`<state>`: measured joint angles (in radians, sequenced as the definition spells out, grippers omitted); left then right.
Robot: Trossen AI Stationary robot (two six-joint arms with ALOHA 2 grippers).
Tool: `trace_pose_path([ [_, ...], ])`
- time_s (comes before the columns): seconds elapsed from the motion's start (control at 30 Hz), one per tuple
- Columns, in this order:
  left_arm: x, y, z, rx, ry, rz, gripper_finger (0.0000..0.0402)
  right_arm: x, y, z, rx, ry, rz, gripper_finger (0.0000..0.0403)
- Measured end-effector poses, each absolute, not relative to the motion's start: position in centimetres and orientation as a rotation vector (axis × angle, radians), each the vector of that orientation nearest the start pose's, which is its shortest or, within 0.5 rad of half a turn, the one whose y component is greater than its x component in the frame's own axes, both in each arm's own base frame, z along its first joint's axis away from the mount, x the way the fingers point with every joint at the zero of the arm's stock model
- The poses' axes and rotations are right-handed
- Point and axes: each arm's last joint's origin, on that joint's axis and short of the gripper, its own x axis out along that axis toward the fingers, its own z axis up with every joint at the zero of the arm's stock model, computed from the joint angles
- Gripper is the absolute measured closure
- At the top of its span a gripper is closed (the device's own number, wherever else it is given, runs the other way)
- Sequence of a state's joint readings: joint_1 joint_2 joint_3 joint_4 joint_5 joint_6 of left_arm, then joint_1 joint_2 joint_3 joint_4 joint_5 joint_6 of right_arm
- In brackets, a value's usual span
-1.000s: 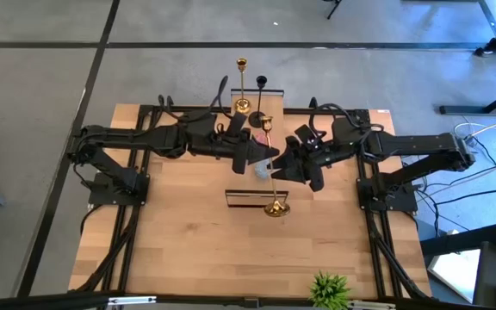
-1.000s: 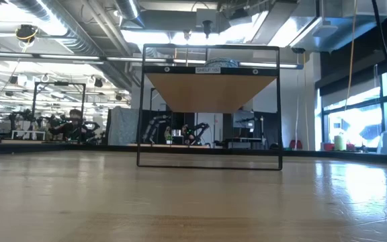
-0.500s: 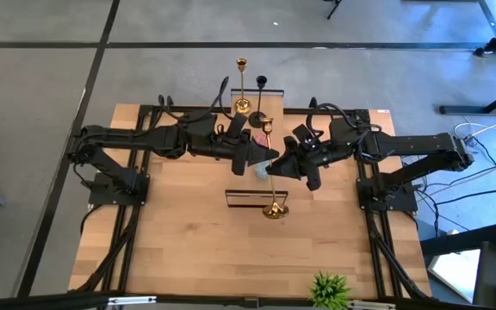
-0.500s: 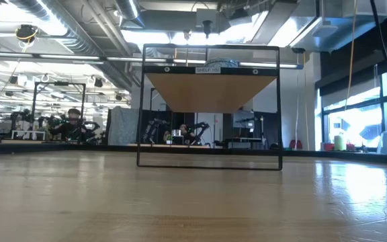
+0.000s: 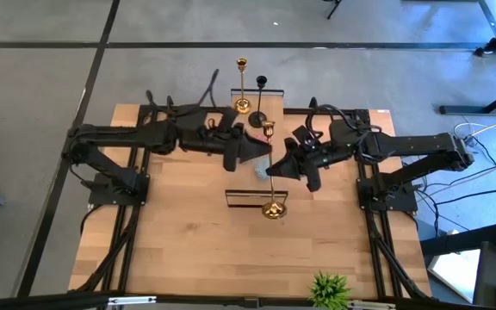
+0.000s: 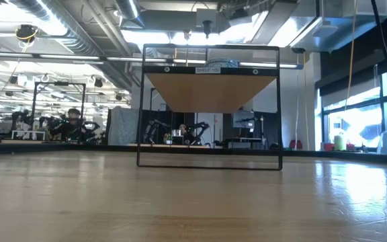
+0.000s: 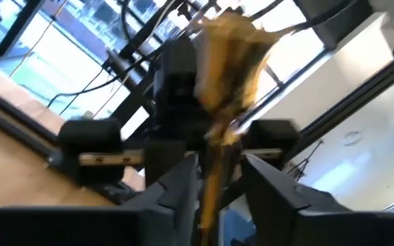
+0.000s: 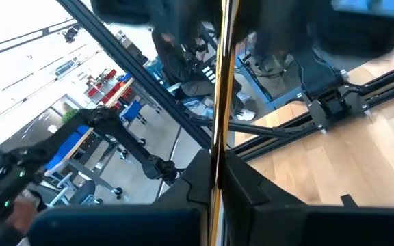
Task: Pick & Place candle stick holders
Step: Put the gold candle holder on the shelf
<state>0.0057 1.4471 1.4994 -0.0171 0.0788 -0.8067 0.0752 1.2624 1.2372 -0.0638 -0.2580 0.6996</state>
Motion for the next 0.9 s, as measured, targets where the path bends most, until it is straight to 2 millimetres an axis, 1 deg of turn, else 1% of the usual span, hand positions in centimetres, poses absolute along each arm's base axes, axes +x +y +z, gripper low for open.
trace_pose_path([
  [0.03,32.1,0.0,44.7,-0.797,0.0,-0.081,0.0277,27.9,2.9,40.1,0.7,0.199,0.289,0.0388],
  [0.1,30.4,0.1,45.6,-0.783,0.062,-0.04,0.0247,27.8,3.0,40.2,0.7,0.196,0.286,0.0388],
  [0.2,27.6,0.3,46.6,-0.757,0.154,0.098,0.0207,27.1,2.7,40.8,0.669,0.214,0.207,0.0388],
  [0.3,24.9,0.6,46.8,-0.737,0.213,0.265,0.0183,26.1,2.2,42.0,0.595,0.22,0.032,0.0388],
  [0.4,22.6,0.6,47.2,-0.729,0.197,0.396,0.0176,25.1,1.5,43.8,0.489,0.207,-0.182,0.0388],
  [0.47,21.6,0.3,47.4,-0.708,0.174,0.465,0.0174,24.3,1.4,44.8,0.385,0.208,-0.293,0.0388],
  [0.5,21.2,0.2,47.3,-0.689,0.181,0.507,0.0174,24.0,1.6,45.1,0.314,0.21,-0.315,0.0388],
  [0.57,20.7,0.0,46.9,-0.651,0.196,0.583,0.0174,23.4,2.3,45.6,0.191,0.226,-0.293,0.0388],
  [0.63,20.2,0.1,46.4,-0.607,0.229,0.659,0.0174,22.9,2.9,45.8,0.165,0.23,-0.264,0.0388],
  [0.7,20.0,0.5,46.3,-0.58,0.223,0.731,0.0174,22.5,3.3,45.7,0.197,0.241,-0.24,0.0388],
  [0.8,19.9,1.5,46.1,-0.519,0.223,0.827,0.0174,22.4,3.8,44.6,0.256,0.312,-0.25,0.0388],
  [0.9,20.0,2.7,46.0,-0.42,0.223,0.93,0.0174,22.8,4.0,42.1,0.26,0.42,-0.316,0.0388],
])
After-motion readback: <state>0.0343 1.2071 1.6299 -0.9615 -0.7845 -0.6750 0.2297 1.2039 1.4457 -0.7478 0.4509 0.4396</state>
